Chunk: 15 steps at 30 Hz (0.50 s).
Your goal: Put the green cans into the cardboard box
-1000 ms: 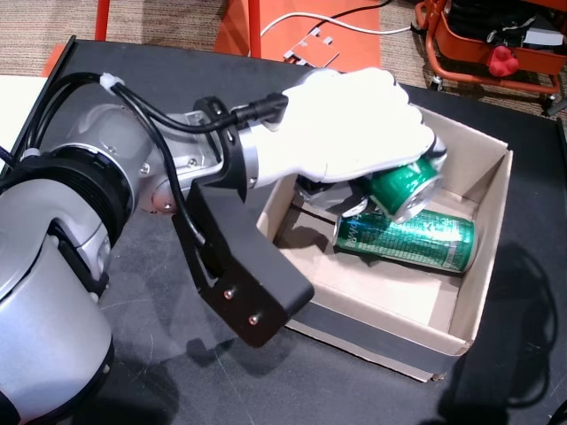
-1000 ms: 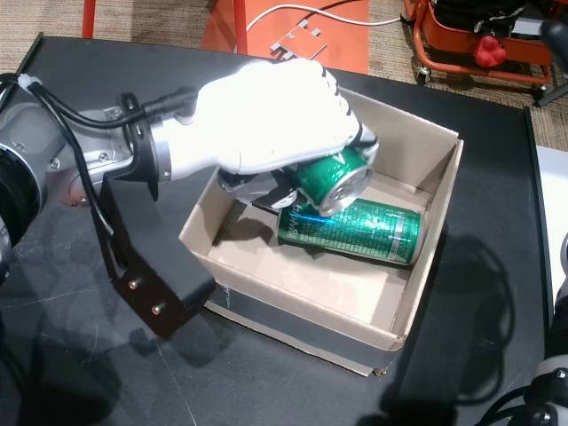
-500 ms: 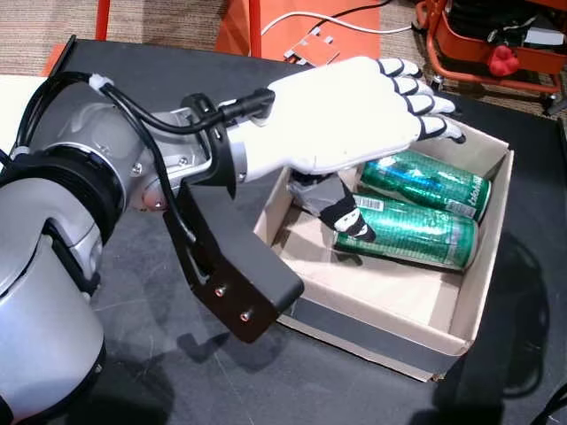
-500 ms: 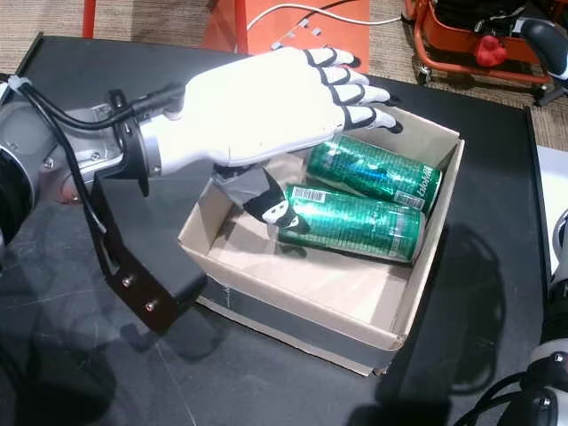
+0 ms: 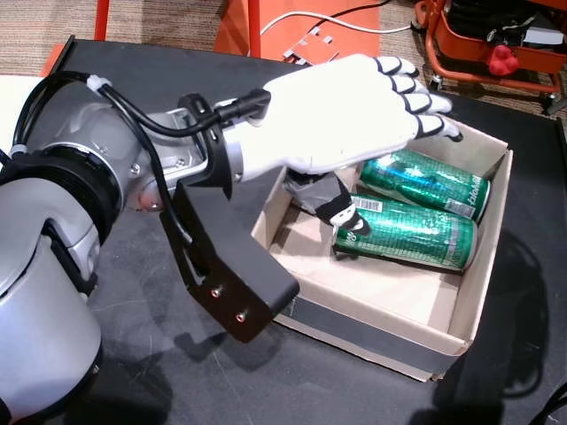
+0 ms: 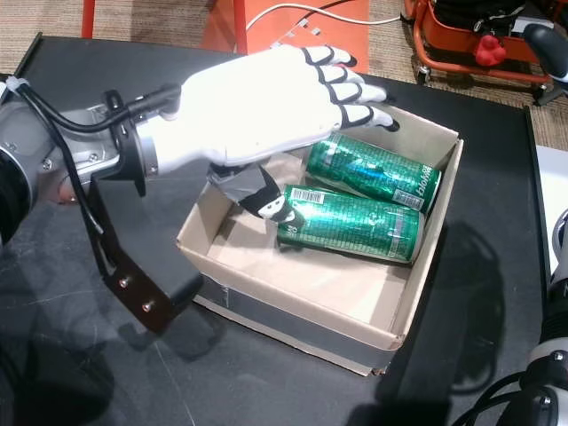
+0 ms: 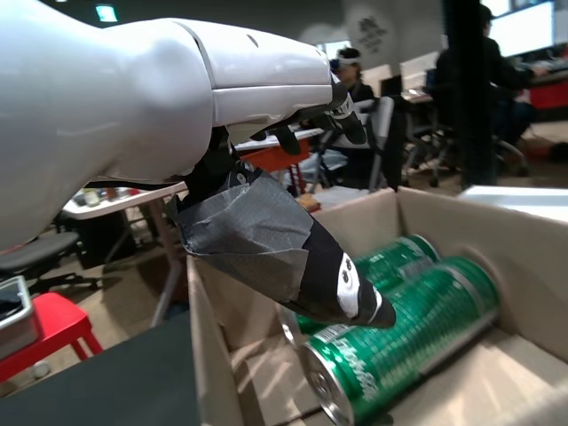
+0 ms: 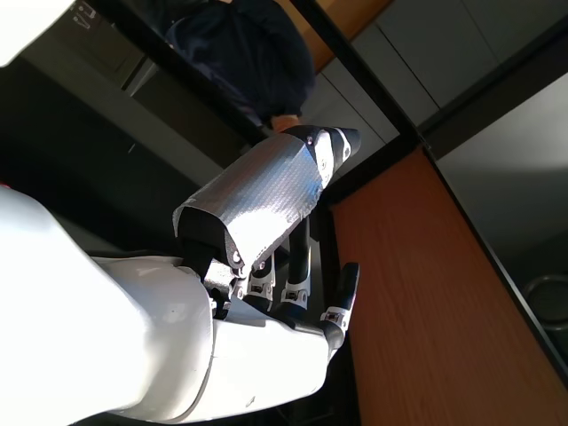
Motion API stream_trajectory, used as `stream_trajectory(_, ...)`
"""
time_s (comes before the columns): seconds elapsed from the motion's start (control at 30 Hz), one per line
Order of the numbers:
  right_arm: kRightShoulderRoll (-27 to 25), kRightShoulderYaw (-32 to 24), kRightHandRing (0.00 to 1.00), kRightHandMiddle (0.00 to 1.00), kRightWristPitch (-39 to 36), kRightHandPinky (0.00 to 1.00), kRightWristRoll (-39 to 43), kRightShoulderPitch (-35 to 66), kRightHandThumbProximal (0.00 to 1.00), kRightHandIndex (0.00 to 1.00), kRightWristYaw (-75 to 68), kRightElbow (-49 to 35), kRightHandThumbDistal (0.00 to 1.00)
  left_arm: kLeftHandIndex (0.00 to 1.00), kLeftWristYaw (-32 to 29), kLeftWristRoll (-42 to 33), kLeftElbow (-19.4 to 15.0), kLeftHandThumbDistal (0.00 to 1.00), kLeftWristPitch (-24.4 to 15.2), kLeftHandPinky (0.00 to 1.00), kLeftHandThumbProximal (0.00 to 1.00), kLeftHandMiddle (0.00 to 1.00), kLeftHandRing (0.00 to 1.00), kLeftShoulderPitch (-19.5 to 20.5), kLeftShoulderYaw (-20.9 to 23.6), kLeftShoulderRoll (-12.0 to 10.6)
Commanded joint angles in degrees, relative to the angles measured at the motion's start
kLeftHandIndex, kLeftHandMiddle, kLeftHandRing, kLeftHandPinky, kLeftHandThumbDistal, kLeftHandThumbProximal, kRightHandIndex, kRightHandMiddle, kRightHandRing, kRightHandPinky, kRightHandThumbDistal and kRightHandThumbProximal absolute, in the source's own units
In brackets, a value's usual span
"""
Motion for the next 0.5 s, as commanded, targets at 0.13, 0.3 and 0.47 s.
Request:
stream_trajectory(0.13, -0.53, 0.51, 0.44, 0.38, 0.41, 0.75, -2.78, -0.07, 0.87, 0.60, -2.83, 1.95, 1.00, 0.99, -12.49, -11.65, 0.12, 0.83, -4.23, 0.91, 0.34, 0.94, 1.00, -1.84, 11.40, 5.76)
stream_trajectory(0.3, -0.88, 0.84, 0.49, 0.45, 0.36, 0.78, -3.31, -1.36, 0.84, 0.54, -1.24, 4.61, 1.00, 0.88, -35.91, -32.89, -0.58, 0.84, -9.11, 0.87, 0.10, 0.94, 1.00, 0.16, 29.78, 10.04)
stream_trajectory(0.47, -1.58, 0.49, 0.48, 0.42, 1.57, 0.80, -2.77, -2.38, 0.83, 0.54, 0.22, 7.35, 1.00, 1.00, -65.87, -59.90, -4.05, 0.89, -10.05, 0.90, 0.03, 1.00, 1.00, 5.27, 49.78, 12.49)
